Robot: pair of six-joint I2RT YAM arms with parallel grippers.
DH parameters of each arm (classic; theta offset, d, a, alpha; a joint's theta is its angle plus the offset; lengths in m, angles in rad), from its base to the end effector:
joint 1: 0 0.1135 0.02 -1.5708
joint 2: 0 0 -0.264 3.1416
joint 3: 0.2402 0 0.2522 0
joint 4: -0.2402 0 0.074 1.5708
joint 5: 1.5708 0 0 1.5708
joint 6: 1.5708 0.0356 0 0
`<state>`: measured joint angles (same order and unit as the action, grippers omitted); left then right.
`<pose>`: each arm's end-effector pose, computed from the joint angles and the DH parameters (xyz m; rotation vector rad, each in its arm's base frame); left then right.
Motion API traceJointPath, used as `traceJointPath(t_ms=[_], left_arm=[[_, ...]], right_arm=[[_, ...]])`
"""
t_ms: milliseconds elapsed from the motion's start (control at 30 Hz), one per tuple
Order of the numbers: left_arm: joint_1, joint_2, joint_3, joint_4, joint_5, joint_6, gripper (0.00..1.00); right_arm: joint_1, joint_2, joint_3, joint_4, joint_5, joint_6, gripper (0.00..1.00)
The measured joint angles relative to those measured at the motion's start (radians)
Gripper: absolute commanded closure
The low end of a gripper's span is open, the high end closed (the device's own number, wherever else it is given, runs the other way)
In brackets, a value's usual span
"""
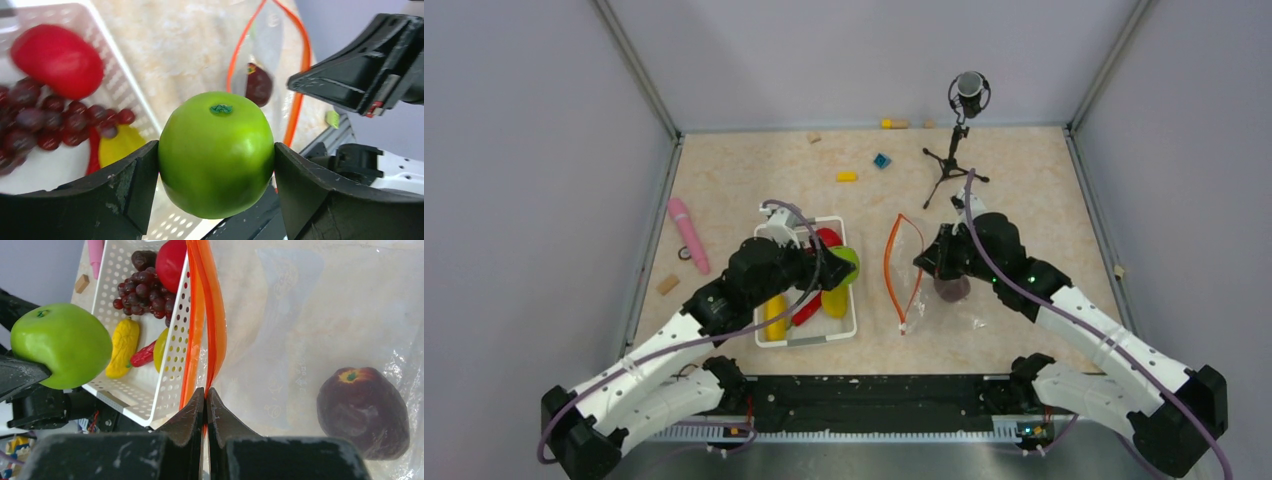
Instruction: Place the food in the zip-top bag and seal the zipper
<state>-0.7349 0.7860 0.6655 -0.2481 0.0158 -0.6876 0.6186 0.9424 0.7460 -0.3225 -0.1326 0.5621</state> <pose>0.1377 -0.1252 0.2909 0.0600 2.0623 -0.9359 0.1697 0.1266 0.2839 -0.1468 2.1959 0.8319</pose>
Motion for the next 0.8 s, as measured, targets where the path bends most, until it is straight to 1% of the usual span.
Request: traceJointPath(t_ms=[67,167,333,433,633,800], left_arm=[[0.0,0.041,0.001,0.082,0.052,0.008,0.8],[0.0,0.145,0.016,0.181,0.135,0.011,0.81],[0.0,0.318,0.06,0.308,0.262,0.005,0.82],[0.0,0.388,0.084,0.379,0.329,-0.011,0.82],[0.002,0.464,0.106,0.473,0.372,-0.038,0.8],[-0.002,0.496,0.112,0.451,0.328,-0.03,0.79]], right_arm=[[0.0,0.0,0.0,0.011,-0.017,0.007,1.0],[0.0,0.0,0.0,0.025,-0.04,0.019,1.0],[0.0,0.0,0.0,0.032,-0.076,0.042,1.0],[0.0,0.0,0.0,0.034,-0.096,0.053,1.0],[-0.006,-0.001,0.0,0.037,-0.124,0.076,1.0],[-0.008,-0.01,0.0,0.046,-0.161,0.097,1.0]])
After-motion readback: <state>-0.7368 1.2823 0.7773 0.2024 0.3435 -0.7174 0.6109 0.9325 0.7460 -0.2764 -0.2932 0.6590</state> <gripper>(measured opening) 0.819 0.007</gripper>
